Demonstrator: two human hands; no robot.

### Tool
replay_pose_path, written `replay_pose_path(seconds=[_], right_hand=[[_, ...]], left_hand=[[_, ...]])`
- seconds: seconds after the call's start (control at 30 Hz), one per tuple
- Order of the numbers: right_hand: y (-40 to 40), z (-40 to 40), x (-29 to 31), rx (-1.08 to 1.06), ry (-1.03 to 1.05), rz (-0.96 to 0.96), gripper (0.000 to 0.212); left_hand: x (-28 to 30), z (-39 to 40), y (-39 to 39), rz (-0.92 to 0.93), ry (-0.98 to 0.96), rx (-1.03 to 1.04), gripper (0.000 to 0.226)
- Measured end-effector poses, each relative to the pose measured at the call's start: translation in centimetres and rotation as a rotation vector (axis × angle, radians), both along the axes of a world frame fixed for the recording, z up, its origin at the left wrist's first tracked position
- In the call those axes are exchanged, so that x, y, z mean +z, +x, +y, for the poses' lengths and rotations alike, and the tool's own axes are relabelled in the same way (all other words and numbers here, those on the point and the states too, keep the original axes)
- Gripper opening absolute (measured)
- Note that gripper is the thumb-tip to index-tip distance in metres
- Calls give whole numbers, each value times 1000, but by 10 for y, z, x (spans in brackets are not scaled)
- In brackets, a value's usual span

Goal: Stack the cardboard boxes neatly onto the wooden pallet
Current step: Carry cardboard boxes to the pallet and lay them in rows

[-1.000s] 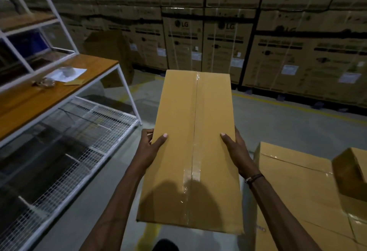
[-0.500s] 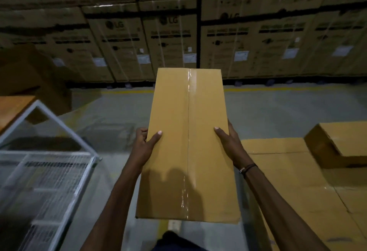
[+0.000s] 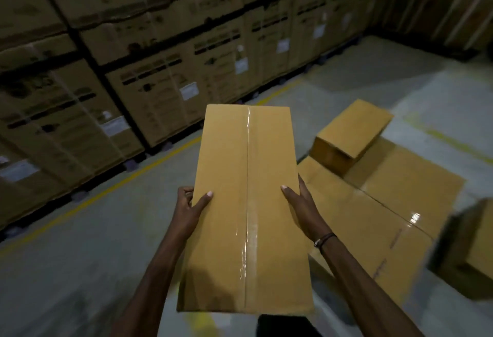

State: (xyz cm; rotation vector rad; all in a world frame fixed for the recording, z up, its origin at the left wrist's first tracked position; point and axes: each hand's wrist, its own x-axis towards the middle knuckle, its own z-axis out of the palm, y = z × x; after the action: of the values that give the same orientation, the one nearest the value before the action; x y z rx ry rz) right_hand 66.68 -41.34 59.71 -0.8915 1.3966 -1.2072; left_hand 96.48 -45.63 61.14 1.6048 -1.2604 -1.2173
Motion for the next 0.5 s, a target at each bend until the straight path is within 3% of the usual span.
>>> replay_pose_path(seconds=[0.13, 0.27, 0.43, 0.5], right_hand=[[-37, -30, -19, -170, 36, -6, 79], [-73, -70, -57, -307, 70, -35, 67], [-120, -119, -93, -403, 151, -32, 83], [-136, -142, -99, -440, 183, -32, 70]], left_hand=[[-25, -84, -48, -2, 42, -192, 45], [-50, -162, -104, 5, 65, -328, 43], [-85, -243, -166, -7, 142, -460, 54], [-104, -277, -189, -16, 169, -508, 58]])
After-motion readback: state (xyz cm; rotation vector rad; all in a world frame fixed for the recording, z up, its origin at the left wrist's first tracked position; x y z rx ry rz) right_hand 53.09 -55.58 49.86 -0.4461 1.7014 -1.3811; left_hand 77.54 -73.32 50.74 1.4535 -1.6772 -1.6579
